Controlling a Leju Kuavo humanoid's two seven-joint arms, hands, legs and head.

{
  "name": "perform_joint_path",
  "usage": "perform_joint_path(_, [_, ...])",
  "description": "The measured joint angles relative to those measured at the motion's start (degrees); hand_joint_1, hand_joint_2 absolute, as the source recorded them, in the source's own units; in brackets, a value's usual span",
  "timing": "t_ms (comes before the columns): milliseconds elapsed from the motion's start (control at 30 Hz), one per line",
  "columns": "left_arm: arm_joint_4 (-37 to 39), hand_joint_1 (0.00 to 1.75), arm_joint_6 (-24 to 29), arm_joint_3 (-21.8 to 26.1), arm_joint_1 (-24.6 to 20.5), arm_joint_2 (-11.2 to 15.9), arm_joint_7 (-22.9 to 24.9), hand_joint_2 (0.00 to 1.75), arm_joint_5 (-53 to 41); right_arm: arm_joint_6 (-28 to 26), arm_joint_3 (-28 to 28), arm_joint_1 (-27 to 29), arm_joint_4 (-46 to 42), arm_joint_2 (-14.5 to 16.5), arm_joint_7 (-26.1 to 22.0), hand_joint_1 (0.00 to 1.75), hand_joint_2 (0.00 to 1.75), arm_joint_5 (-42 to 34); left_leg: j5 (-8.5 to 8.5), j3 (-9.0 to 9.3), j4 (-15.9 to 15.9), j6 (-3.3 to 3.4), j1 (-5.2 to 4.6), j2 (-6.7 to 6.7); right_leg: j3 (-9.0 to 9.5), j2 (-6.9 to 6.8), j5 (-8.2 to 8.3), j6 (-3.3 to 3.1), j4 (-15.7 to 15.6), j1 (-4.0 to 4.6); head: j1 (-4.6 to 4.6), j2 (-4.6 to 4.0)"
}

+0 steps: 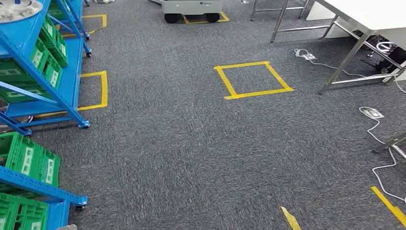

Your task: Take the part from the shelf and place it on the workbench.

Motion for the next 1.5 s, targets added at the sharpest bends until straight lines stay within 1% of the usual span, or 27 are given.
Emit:
perform_joint_path(33, [-0.29, 0.0, -0.41, 0.01, 0.25, 0.01, 0.28, 0.0, -0.04, 0.13, 0.0, -0.24, 0.02, -0.01, 0.14, 0.0, 0.0, -0.09, 0.02, -0.05, -0.01, 0.54, -0.12, -0.57, 0.33, -0.2, -0.08, 0.33, -0.11, -0.19, 0.26, 0.0])
perform_joint_path(100, [-1.1, 0.0, -1.47, 0.07, 0.71, -0.06, 0.96, 0.0, -0.21, 0.5, -0.01, -0.63, 0.04, -0.07, 0.45, 0.0, 0.0, -0.32, 0.25, -0.16, -0.11, 1.38, -0.23, -1.46, 0.0, 1.57, -1.45, 0.86, 1.26, -0.57, 0.31, 0.0])
perform_joint_path(167, [-1.97, 0.0, -2.6, 0.13, 0.9, -0.15, 1.43, 0.0, -0.81, 0.87, -0.02, -0.64, 0.07, -0.18, 0.6, 0.0, 0.0, -0.57, 0.52, -0.41, -0.15, 1.99, -0.4, -2.5, -3.13, 4.51, -5.18, 0.94, 7.61, -0.66, 0.38, 0.0])
perform_joint_path(233, [-2.44, 0.0, -3.44, 0.27, 0.96, -0.15, 1.64, 0.0, -1.67, 1.1, -0.02, -0.39, 0.09, -0.29, 0.6, 0.0, 0.0, -0.86, 0.62, -0.66, -0.13, 2.31, -0.81, -3.87, -7.53, 5.64, -8.39, 0.58, 16.08, -0.56, 0.4, 0.0])
perform_joint_path(267, [-2.53, 0.0, -3.68, 0.38, 0.99, -0.15, 1.67, 0.0, -1.97, 1.17, -0.02, -0.29, 0.09, -0.34, 0.59, 0.0, 0.0, -0.96, 0.63, -0.69, -0.12, 2.38, -1.01, -4.62, -8.95, 5.81, -8.49, 0.31, 18.26, -0.46, 0.39, 0.0])
perform_joint_path(300, [-2.59, 0.0, -3.81, 0.48, 1.03, -0.16, 1.68, 0.0, -2.14, 1.2, -0.02, -0.22, 0.09, -0.36, 0.58, 0.0, 0.0, -1.04, 0.63, -0.64, -0.11, 2.42, -1.15, -5.38, -9.26, 5.97, -7.29, -0.01, 17.97, -0.33, 0.38, 0.0])
perform_joint_path(333, [-2.64, 0.0, -3.86, 0.55, 1.04, -0.17, 1.68, 0.0, -2.22, 1.21, -0.02, -0.2, 0.09, -0.4, 0.57, 0.0, 0.0, -1.08, 0.62, -0.53, -0.11, 2.44, -1.23, -6.15, -8.4, 6.33, -5.06, -0.37, 15.23, -0.17, 0.37, 0.0])
perform_joint_path(400, [-2.77, 0.0, -3.9, 0.61, 1.0, -0.23, 1.68, 0.0, -2.3, 1.21, -0.02, -0.18, 0.09, -0.6, 0.55, 0.0, 0.0, -1.1, 0.56, -0.44, -0.02, 2.39, -1.32, -7.64, -5.21, 8.96, -0.44, -1.07, 6.88, 0.0, 0.36, 0.0])
perform_joint_path(467, [-2.88, 0.0, -3.96, 0.63, 0.98, -0.26, 1.68, 0.0, -2.39, 1.21, -0.02, -0.13, 0.09, -0.88, 0.55, 0.0, 0.0, -1.11, 0.66, -0.83, 0.06, 1.99, -1.22, -9.03, -3.12, 11.28, 1.14, -1.3, 2.05, 0.04, 0.35, 0.0])
perform_joint_path(533, [-2.96, 0.0, -3.99, 0.75, 1.13, -0.24, 1.68, 0.0, -2.49, 1.21, -0.03, -0.12, 0.09, -1.03, 0.54, 0.0, 0.0, -1.13, 0.99, -1.33, -0.05, 1.25, -0.93, -10.34, -2.62, 10.8, 1.09, -1.32, 1.35, 0.17, 0.32, 0.0])
perform_joint_path(567, [-2.99, 0.0, -3.99, 0.88, 1.24, -0.22, 1.68, 0.0, -2.53, 1.21, -0.03, -0.18, 0.09, -1.06, 0.53, 0.0, 0.0, -1.14, 0.88, -1.5, 0.12, 0.97, -0.86, -10.01, -2.43, 10.1, 1.29, -1.45, 1.03, 0.17, 0.3, 0.0])
perform_joint_path(633, [-3.03, 0.0, -4.0, 1.09, 1.25, -0.2, 1.68, 0.0, -2.57, 1.22, -0.04, -0.18, 0.09, -1.07, 0.47, 0.0, 0.0, -1.15, -1.11, -2.72, 2.82, 0.57, -1.04, -7.2, -2.04, 8.43, 1.64, -1.87, 0.3, 0.1, 0.12, 0.0])
perform_joint_path(700, [-3.04, 0.0, -4.02, 1.15, 1.13, -0.16, 1.68, 0.0, -2.57, 1.25, -0.04, 0.04, 0.1, -1.07, 0.45, 0.0, 0.0, -1.15, -4.98, -5.83, 9.64, 0.25, -1.12, -4.13, -1.9, 6.56, 1.59, -2.27, 0.13, 0.2, -0.02, 0.0])
perform_joint_path(767, [-3.05, 0.0, -4.04, 1.21, 1.12, -0.15, 1.68, 0.0, -2.57, 1.26, -0.04, 0.14, 0.11, -1.07, 0.48, 0.0, 0.0, -1.15, -6.95, -8.4, 15.32, -0.09, -1.06, -3.4, -1.92, 4.69, 1.45, -2.41, 0.18, 0.31, -0.02, 0.0])
perform_joint_path(800, [-3.05, 0.0, -4.04, 1.25, 1.16, -0.15, 1.68, 0.0, -2.57, 1.26, -0.04, 0.09, 0.11, -1.07, 0.48, 0.0, 0.0, -1.15, -6.33, -8.32, 15.41, -0.18, -1.05, -3.24, -1.89, 3.89, 1.39, -2.4, 0.19, 0.33, -0.03, 0.0])
perform_joint_path(867, [-3.09, 0.0, -4.04, 1.29, 1.19, -0.13, 1.68, 0.0, -2.57, 1.26, -0.04, -0.06, 0.14, -1.07, 0.48, 0.0, 0.0, -1.15, -2.76, -5.05, 9.63, -0.12, -1.08, -2.33, -1.65, 2.53, 1.21, -2.23, 0.24, 0.35, -0.03, 0.0])
perform_joint_path(933, [-3.17, 0.0, -4.04, 1.3, 1.11, -0.13, 1.68, 0.0, -2.57, 1.26, -0.04, -0.09, 0.17, -1.07, 0.48, 0.0, 0.0, -1.15, -0.2, -1.15, 2.34, 0.39, -1.4, 0.21, -1.4, 1.41, 0.84, -1.77, 0.49, 0.63, 0.01, 0.0])
perform_joint_path(1000, [-3.26, 0.0, -4.05, 1.31, 1.08, -0.14, 1.68, 0.0, -2.57, 1.26, -0.04, -0.15, 0.18, -1.07, 0.48, 0.0, 0.0, -1.15, 0.19, 0.02, -0.37, 1.07, -1.77, 1.32, -1.22, 0.38, 0.54, -1.29, 0.7, 0.89, 0.16, 0.0])
perform_joint_path(1067, [-3.33, 0.0, -4.06, 1.33, 1.22, -0.17, 1.68, 0.0, -2.57, 1.25, -0.04, -0.38, 0.19, -1.07, 0.48, 0.0, 0.0, -1.15, 0.46, -0.2, -0.52, 1.77, -1.78, 0.15, -1.17, -0.19, 0.3, -0.8, 0.78, 0.75, 0.22, 0.0])
perform_joint_path(1133, [-3.42, 0.0, -4.08, 1.35, 1.24, -0.23, 1.67, 0.0, -2.68, 1.25, -0.03, -0.59, 0.25, -1.06, 0.44, 0.0, 0.0, -1.18, 0.81, -0.26, -0.76, 2.45, -1.57, -0.9, -2.12, 2.01, -1.46, -0.18, 2.95, 0.47, 0.43, 0.0])
perform_joint_path(1200, [-3.48, 0.0, -4.18, 1.35, 1.12, -0.26, 1.6, 0.0, -3.1, 1.26, -0.03, -0.44, 0.3, -1.06, 0.42, 0.0, 0.0, -1.24, 1.03, -0.45, -0.83, 2.85, -1.44, -2.07, -5.2, 4.97, -5.17, 0.19, 9.74, 0.26, 0.71, 0.0])
perform_joint_path(1267, [-3.48, 0.0, -4.33, 1.39, 1.06, -0.26, 1.42, 0.0, -3.89, 1.26, -0.05, -0.07, 0.32, -1.07, 0.43, 0.0, 0.0, -1.34, 1.13, -0.63, -0.81, 2.97, -1.48, -3.44, -8.64, 5.75, -7.65, 0.27, 16.71, 0.19, 0.74, 0.0])
perform_joint_path(1300, [-3.48, 0.0, -4.41, 1.44, 1.06, -0.26, 1.31, 0.0, -4.36, 1.27, -0.05, 0.05, 0.33, -1.07, 0.43, 0.0, 0.0, -1.4, 1.16, -0.63, -0.79, 2.97, -1.49, -4.13, -9.21, 5.84, -7.27, 0.24, 17.57, 0.16, 0.76, 0.0])
perform_joint_path(1333, [-3.48, 0.0, -4.49, 1.5, 1.06, -0.26, 1.21, 0.0, -4.87, 1.27, -0.06, 0.09, 0.33, -1.07, 0.43, 0.0, 0.0, -1.45, 1.18, -0.56, -0.78, 2.94, -1.49, -4.83, -8.6, 5.97, -5.72, 0.19, 15.95, 0.1, 0.76, 0.0])
perform_joint_path(1367, [-3.48, 0.0, -4.55, 1.54, 1.06, -0.27, 1.12, 0.0, -5.28, 1.27, -0.06, 0.09, 0.33, -1.07, 0.42, 0.0, 0.0, -1.5, 1.19, -0.44, -0.77, 2.86, -1.47, -5.52, -6.96, 6.44, -3.4, 0.14, 12.29, -0.02, 0.78, 0.0])
perform_joint_path(1433, [-3.48, 0.0, -4.61, 1.6, 0.96, -0.27, 1.0, 0.0, -5.95, 1.27, -0.06, 0.05, 0.34, -1.07, 0.37, 0.0, 0.0, -1.58, 1.2, -0.4, -0.66, 2.44, -1.52, -6.81, -3.29, 8.73, -0.22, 0.09, 4.36, -0.35, 0.76, 0.0])
perform_joint_path(1500, [-3.48, 0.0, -4.68, 1.69, 0.86, -0.25, 0.85, 0.0, -6.61, 1.33, -0.07, 0.11, 0.35, -1.07, 0.3, 0.0, 0.0, -1.65, 1.41, -0.78, -0.59, 1.72, -1.51, -7.91, -1.71, 10.09, 0.14, 0.0, 1.29, -0.42, 0.71, 0.0])
